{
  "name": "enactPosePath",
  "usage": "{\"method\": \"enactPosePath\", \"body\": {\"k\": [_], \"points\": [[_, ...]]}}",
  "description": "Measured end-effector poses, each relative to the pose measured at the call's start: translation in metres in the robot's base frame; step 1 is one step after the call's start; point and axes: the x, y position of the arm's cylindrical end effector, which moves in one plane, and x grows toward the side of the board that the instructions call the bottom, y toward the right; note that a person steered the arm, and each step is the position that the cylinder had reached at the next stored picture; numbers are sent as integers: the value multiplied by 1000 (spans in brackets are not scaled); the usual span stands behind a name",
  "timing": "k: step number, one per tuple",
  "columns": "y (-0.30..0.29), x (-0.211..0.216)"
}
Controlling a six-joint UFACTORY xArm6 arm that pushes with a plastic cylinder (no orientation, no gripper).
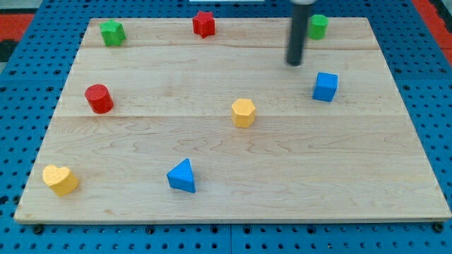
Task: Move the green circle to the center
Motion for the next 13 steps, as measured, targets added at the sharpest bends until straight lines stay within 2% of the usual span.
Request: {"method": "enactPosePath", "body": {"k": [1,2,3,4,5,6,7,8,9,10,11,12,13], "points": [[97,-50],[65,-83],[-6,-81],[-48,-91],[-42,-107],[-69,-46],[-79,-22],[-30,-63],[-55,-109],[-114,-70],[-128,15],[-125,63],[-114,63]]}}
